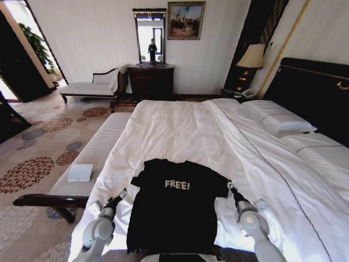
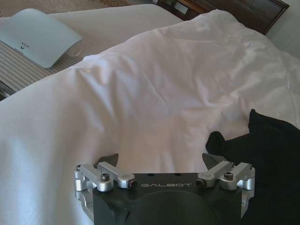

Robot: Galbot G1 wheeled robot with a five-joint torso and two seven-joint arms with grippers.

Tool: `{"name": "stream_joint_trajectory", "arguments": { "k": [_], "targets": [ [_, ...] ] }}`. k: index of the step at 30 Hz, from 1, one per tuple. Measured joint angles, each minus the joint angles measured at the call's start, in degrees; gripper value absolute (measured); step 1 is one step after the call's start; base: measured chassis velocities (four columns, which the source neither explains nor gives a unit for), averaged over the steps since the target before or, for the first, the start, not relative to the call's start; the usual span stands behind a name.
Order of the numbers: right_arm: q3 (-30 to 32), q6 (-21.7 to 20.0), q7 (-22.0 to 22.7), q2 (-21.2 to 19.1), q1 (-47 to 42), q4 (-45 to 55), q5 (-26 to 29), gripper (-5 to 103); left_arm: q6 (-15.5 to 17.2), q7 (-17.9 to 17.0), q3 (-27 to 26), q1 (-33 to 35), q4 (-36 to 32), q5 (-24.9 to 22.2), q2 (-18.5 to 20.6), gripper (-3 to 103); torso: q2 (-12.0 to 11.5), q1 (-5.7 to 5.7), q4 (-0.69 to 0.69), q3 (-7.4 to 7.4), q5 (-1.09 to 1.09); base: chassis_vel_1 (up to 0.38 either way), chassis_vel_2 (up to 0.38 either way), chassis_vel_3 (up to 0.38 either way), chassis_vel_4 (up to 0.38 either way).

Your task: Fold the clothes on the bed.

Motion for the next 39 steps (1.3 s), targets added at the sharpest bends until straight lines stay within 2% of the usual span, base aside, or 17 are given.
{"name": "stream_joint_trajectory", "arguments": {
  "k": [4,6,7,9,12,15,17,20,21,23,25,27,28,30,34,39],
  "targets": [
    [-0.54,-0.2,-2.68,-1.16,1.77,-4.3,-0.25,94,-0.02,0.0,-0.59,0.26,-0.1,0.0,0.35,100,0.0,0.0,-0.01,0.0,0.01,0.0,0.0,0.0,0.0],
    [-0.57,-0.19,-2.93,-1.26,1.97,-4.84,-0.44,94,-0.04,0.0,-0.66,0.29,-0.13,-0.01,0.39,100,0.0,0.0,-0.01,0.0,0.01,0.0,0.0,0.0,0.0],
    [-0.63,-0.04,-3.43,-1.43,2.24,-5.83,-0.91,101,-0.06,0.0,-0.77,0.32,-0.15,-0.02,0.43,100,0.0,0.0,-0.01,0.0,0.0,0.0,0.0,0.0,0.0],
    [-0.76,0.5,-4.06,-1.59,2.65,-7.42,-1.46,93,-0.08,-0.01,-0.86,0.33,-0.15,-0.05,0.45,100,0.0,0.0,-0.01,0.0,0.0,0.0,0.0,0.0,0.0],
    [-0.84,0.91,-4.37,-1.61,2.93,-8.3,-1.7,88,-0.09,-0.02,-0.84,0.31,-0.14,-0.05,0.4,100,0.0,0.0,-0.02,0.0,0.0,0.0,0.0,0.0,0.0],
    [-1.01,1.78,-5.04,-1.65,3.65,-9.7,-1.84,72,-0.09,-0.08,-0.62,0.17,0.0,0.0,0.21,100,0.0,0.0,-0.02,0.0,0.0,0.0,0.0,0.0,0.0],
    [-1.03,1.88,-5.14,-1.69,3.77,-9.84,-1.85,72,-0.09,-0.09,-0.58,0.14,0.02,0.02,0.18,100,0.0,0.0,-0.02,0.0,0.0,0.0,0.0,0.0,0.0],
    [-1.24,2.46,-5.68,-2.0,4.46,-10.56,-1.88,55,-0.09,-0.14,-0.41,0.03,0.1,0.19,0.03,100,0.0,0.0,-0.02,0.0,0.0,0.0,0.0,0.0,0.0],
    [-1.24,2.46,-5.68,-2.0,4.46,-10.56,-1.88,55,-0.09,-0.14,-0.41,0.03,0.1,0.19,0.03,100,0.0,0.0,-0.02,0.0,0.0,0.0,0.0,0.0,0.0],
    [-1.37,2.67,-5.84,-2.1,4.74,-10.84,-1.95,44,-0.09,-0.16,-0.39,0.02,0.13,0.28,-0.02,100,0.0,0.0,-0.01,0.0,-0.01,0.0,0.0,0.0,0.0],
    [-1.47,2.82,-5.88,-2.11,4.92,-11.02,-2.0,44,-0.09,-0.17,-0.39,0.02,0.14,0.3,-0.03,100,0.0,0.0,-0.01,0.0,-0.01,0.0,0.0,0.0,0.0],
    [-1.74,2.96,-5.95,-2.11,5.11,-11.26,-2.17,33,-0.1,-0.19,-0.44,0.01,0.16,0.33,-0.04,100,0.0,0.0,-0.01,0.0,-0.01,0.0,0.0,0.0,0.0],
    [-1.91,3.03,-6.0,-2.06,5.22,-11.46,-2.45,22,-0.11,-0.19,-0.47,0.01,0.17,0.34,-0.04,100,0.0,0.0,-0.02,0.0,0.0,0.0,0.0,0.0,0.0],
    [-1.97,3.05,-6.01,-2.04,5.26,-11.54,-2.54,22,-0.11,-0.2,-0.48,0.01,0.18,0.34,-0.05,100,0.0,0.0,-0.02,0.0,-0.01,0.0,0.0,0.0,0.0],
    [-2.45,3.27,-6.08,-2.0,5.88,-12.66,-3.13,2,-0.13,-0.23,-0.46,0.02,0.26,0.59,-0.35,100,0.0,0.0,-0.01,0.0,-0.01,0.0,0.0,0.0,0.0],
    [-2.56,3.41,-6.08,-2.1,6.04,-12.94,-3.15,0,-0.14,-0.24,-0.44,0.05,0.31,0.8,-0.62,100,0.0,0.0,-0.01,0.0,0.0,0.0,0.0,0.0,0.0]
  ]
}}
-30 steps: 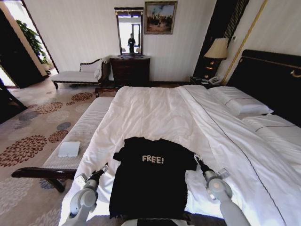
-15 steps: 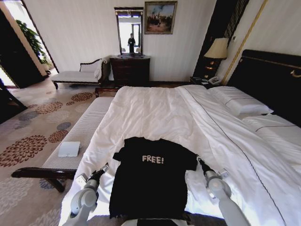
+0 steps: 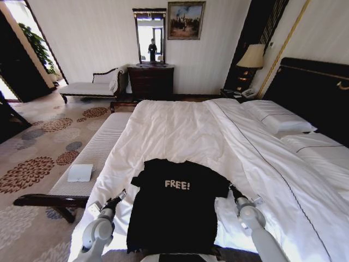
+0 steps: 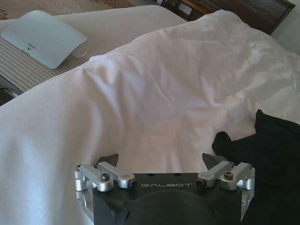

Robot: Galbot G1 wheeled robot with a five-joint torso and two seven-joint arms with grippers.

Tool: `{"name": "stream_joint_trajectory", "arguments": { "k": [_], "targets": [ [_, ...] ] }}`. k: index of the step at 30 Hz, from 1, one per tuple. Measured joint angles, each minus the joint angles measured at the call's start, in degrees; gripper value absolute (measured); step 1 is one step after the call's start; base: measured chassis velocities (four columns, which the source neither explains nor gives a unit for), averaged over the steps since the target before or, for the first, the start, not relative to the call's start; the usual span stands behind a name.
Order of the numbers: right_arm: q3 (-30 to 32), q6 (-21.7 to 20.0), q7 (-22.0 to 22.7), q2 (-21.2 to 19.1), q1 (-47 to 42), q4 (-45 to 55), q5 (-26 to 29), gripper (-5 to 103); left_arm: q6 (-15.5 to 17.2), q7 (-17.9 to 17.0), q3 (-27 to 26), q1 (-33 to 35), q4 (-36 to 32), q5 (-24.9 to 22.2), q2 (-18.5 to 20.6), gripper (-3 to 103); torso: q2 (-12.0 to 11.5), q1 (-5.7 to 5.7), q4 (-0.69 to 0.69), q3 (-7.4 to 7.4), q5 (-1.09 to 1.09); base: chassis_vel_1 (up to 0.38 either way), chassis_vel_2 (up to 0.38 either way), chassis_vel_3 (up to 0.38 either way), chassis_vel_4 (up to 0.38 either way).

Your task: Fold the clothes on the bed.

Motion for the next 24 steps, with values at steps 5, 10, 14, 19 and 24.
{"name": "stream_joint_trajectory", "arguments": {
  "k": [5,10,14,19,24],
  "targets": [
    [0.01,0.25,-0.03,-0.03,-0.43,0.47,-0.03,0,-0.02,-0.01,0.0,0.03,0.02,0.15,-0.15,100,0.0,0.0,0.0,0.0,0.0,0.0,0.0,0.0,0.0],
    [0.68,0.71,0.1,0.45,-1.77,2.55,-0.2,0,-0.03,-0.02,0.02,0.08,-0.01,0.17,-0.21,100,0.0,0.0,0.0,0.0,0.0,0.0,0.0,0.0,0.0],
    [1.09,0.84,0.17,0.63,-2.5,3.41,-0.25,0,-0.05,-0.02,0.03,0.14,-0.04,0.17,-0.2,100,0.0,0.0,0.0,0.0,0.0,0.0,0.0,0.0,0.0],
    [1.93,1.2,0.69,1.07,-2.95,3.9,-0.52,0,-0.13,-0.02,0.05,0.25,-0.13,0.19,0.04,100,0.0,0.0,0.0,0.0,0.0,0.0,0.0,0.0,0.0],
    [3.15,1.3,1.52,1.89,-3.71,5.08,-0.66,0,-0.16,-0.02,0.05,0.3,-0.44,0.08,0.57,100,0.0,0.0,0.0,0.0,-0.01,0.0,0.0,0.0,0.0]
  ]
}}
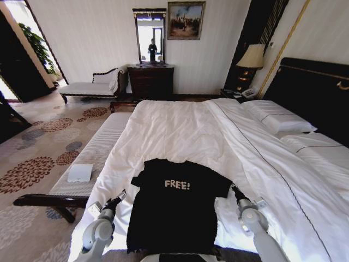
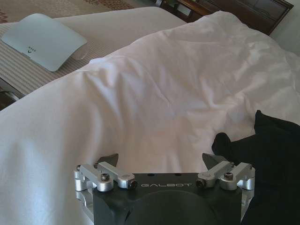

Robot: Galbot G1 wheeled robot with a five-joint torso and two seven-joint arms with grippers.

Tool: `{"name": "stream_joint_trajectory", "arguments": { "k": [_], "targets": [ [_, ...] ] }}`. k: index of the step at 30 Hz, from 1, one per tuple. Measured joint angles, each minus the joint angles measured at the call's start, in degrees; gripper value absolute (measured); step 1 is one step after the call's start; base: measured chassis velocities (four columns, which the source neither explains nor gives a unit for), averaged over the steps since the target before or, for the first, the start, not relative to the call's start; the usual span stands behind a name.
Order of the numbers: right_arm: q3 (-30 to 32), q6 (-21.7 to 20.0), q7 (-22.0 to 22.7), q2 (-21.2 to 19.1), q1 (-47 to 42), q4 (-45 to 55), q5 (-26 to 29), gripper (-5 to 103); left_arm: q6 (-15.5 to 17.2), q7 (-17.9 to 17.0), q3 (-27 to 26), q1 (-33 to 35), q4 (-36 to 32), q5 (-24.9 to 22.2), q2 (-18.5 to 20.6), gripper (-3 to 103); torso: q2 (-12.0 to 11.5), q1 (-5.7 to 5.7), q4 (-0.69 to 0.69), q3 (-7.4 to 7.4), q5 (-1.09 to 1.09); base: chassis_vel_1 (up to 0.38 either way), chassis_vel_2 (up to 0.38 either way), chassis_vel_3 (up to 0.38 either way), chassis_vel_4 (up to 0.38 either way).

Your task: Fold the clothes on the bed.

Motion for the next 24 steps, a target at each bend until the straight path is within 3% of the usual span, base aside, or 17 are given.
{"name": "stream_joint_trajectory", "arguments": {
  "k": [12,14,16,18,19,22,24],
  "targets": [
    [1.57,0.28,1.48,2.76,-1.95,3.43,-2.66,1,-0.11,0.04,-0.26,-0.05,-0.41,-0.9,0.99,100,0.0,0.0,0.0,0.0,0.0,0.0,0.0,0.0,0.0],
    [2.21,1.19,1.76,3.79,-2.84,5.56,-4.02,11,-0.42,0.5,-0.33,-0.23,-0.53,-1.13,1.33,100,0.0,0.0,0.01,0.0,0.0,0.0,0.0,0.0,0.0],
    [2.59,2.04,2.04,4.48,-3.47,6.96,-4.92,11,-0.83,1.01,-0.32,-0.4,-0.54,-1.22,1.48,100,0.0,0.0,0.01,0.0,0.0,0.0,0.0,0.0,0.0],
    [3.27,3.92,2.62,5.45,-4.58,9.46,-6.9,22,-1.9,2.47,-0.08,-0.85,-0.54,-1.75,1.66,100,0.0,0.0,0.02,0.0,0.0,0.0,0.0,0.0,0.0],
    [3.27,3.92,2.62,5.45,-4.58,9.46,-6.9,22,-1.9,2.47,-0.08,-0.85,-0.54,-1.75,1.66,100,0.0,0.0,0.02,0.0,0.0,0.0,0.0,0.0,0.0],
    [5.02,6.9,4.74,6.78,-7.11,13.99,-9.97,39,-3.22,5.68,2.28,-2.68,-0.27,-2.58,2.3,100,0.0,0.0,0.0,0.0,0.01,0.0,0.0,0.0,0.0],
    [5.7,7.66,5.96,7.04,-7.89,15.39,-10.5,44,-3.4,6.05,3.78,-3.55,0.54,-2.35,2.46,100,0.0,0.0,0.0,0.0,0.01,0.0,0.0,0.0,0.0]
  ]
}}
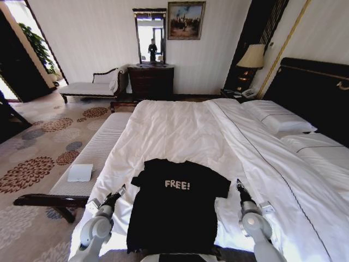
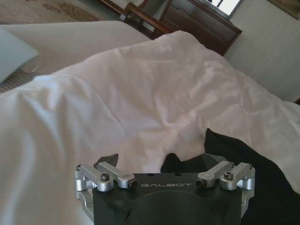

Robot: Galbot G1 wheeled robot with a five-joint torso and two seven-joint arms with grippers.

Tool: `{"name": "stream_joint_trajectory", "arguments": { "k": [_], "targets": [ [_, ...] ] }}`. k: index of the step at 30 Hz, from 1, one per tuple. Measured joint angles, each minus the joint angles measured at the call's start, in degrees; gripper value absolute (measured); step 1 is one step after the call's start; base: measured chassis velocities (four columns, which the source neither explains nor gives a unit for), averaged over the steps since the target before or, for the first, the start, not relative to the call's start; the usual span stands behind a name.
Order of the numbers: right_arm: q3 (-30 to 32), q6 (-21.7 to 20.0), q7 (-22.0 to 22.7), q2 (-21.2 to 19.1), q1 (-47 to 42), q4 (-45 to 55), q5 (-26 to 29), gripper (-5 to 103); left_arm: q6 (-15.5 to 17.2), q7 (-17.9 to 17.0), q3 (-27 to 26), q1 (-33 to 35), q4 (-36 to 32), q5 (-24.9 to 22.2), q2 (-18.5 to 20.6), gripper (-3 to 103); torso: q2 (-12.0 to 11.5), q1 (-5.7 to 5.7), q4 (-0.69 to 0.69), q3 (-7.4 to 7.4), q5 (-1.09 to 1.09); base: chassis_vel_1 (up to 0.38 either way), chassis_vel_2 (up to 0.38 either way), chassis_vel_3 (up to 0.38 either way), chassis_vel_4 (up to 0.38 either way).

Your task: Fold the clothes on the bed.

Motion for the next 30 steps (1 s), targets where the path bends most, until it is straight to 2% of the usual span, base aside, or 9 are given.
{"name": "stream_joint_trajectory", "arguments": {
  "k": [3,9,19,21,23,26,28,29,30],
  "targets": [
    [1.06,1.02,2.15,0.28,-1.36,2.16,-0.49,49,-0.56,0.83,2.81,-1.84,1.94,-0.86,-0.77,100,0.0,0.0,0.0,0.0,-0.01,0.0,0.0,0.0,0.0],
    [3.5,2.06,4.45,1.38,-6.81,7.19,-2.61,78,0.01,-1.69,4.91,-7.58,9.42,-11.82,-6.46,100,0.0,0.0,-0.02,0.0,-0.01,0.0,0.0,0.0,0.0],
    [3.32,1.93,5.58,3.8,-8.61,7.31,-5.4,100,1.39,-2.38,3.92,-8.33,10.25,-16.25,-5.48,100,0.0,0.0,0.01,0.0,0.0,0.0,0.0,0.0,0.0],
    [3.13,1.87,5.68,4.18,-8.48,6.77,-5.85,100,2.35,-2.18,4.67,-7.0,8.13,-12.22,-4.53,100,0.0,0.01,0.01,0.0,-0.01,0.0,0.0,0.0,0.0],
    [2.86,1.83,5.82,4.67,-8.14,6.03,-6.35,100,1.89,0.48,6.25,-4.3,3.85,-1.03,-2.25,100,0.0,0.0,0.03,0.0,0.0,0.0,0.0,0.0,0.0],
    [2.74,1.82,5.84,4.94,-7.93,5.59,-6.66,100,0.73,2.27,7.52,-3.09,1.94,5.64,-0.51,100,0.0,0.0,0.02,0.0,0.0,0.0,0.0,0.0,0.0],
    [2.61,1.82,5.86,5.29,-7.66,4.96,-7.09,100,-2.2,4.85,9.25,-2.06,0.78,17.3,1.57,100,0.01,0.0,0.0,0.0,0.0,0.0,0.0,0.0,0.0],
    [2.61,1.82,5.86,5.29,-7.66,4.96,-7.09,100,-2.2,4.85,9.25,-2.06,0.78,17.3,1.57,100,0.01,0.0,0.0,0.0,0.0,0.0,0.0,0.0,0.0],
    [2.59,1.82,5.93,5.59,-7.39,4.4,-7.4,100,-5.5,6.52,10.41,-1.85,1.34,27.64,2.51,100,0.0,0.0,0.01,0.0,0.0,0.0,0.0,0.0,0.0]
  ]
}}
